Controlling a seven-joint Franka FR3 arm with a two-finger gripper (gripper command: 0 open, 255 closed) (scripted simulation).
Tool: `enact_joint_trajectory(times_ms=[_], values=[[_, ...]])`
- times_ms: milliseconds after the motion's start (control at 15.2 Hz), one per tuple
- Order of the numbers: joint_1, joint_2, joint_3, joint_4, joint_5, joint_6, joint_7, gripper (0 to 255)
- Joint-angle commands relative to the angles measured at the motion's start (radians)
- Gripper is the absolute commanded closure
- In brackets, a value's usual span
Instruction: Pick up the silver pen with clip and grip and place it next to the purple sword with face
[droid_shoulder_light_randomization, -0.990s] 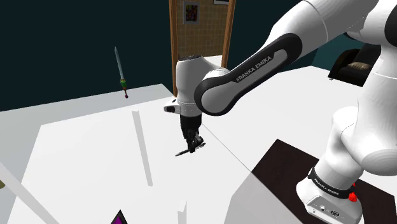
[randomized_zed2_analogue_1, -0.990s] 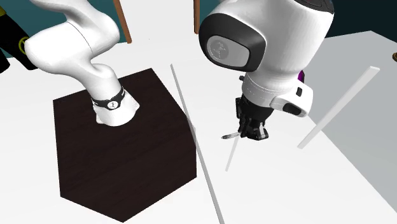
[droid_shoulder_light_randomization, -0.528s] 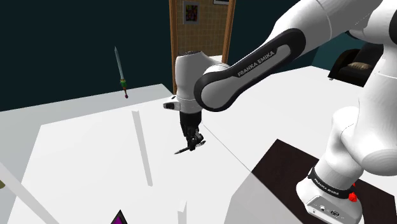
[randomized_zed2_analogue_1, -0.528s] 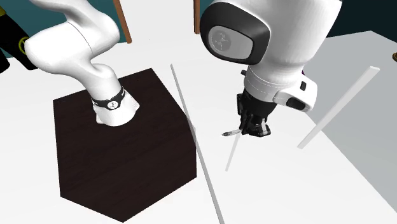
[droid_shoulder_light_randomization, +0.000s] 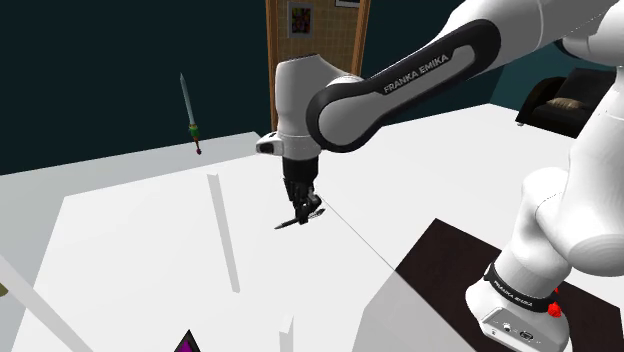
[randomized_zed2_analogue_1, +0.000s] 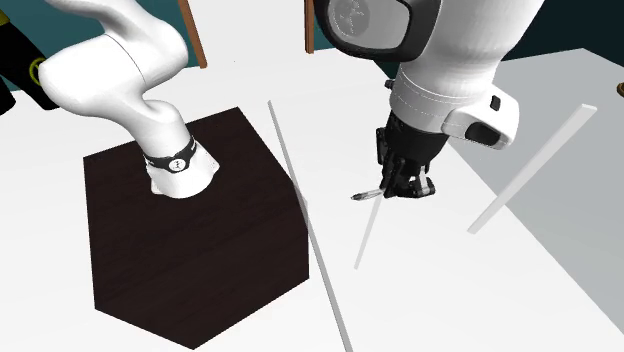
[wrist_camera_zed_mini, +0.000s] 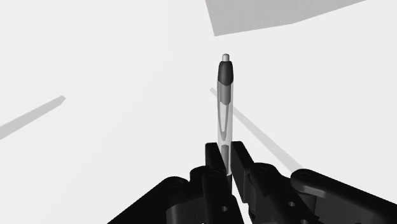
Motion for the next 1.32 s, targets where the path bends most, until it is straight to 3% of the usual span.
enact_joint_trajectory(times_ms=[0, 396, 858, 1254], values=[[0.000, -0.011, 0.000, 0.016, 0.001, -0.028, 0.000, 255], [-0.001, -0.040, -0.001, 0.063, 0.003, -0.104, 0.002, 255], [0.071, 0.155, 0.057, 0.306, -0.035, -0.147, 0.147, 255], [0.150, 0.353, 0.083, 0.580, -0.084, -0.222, 0.259, 255]])
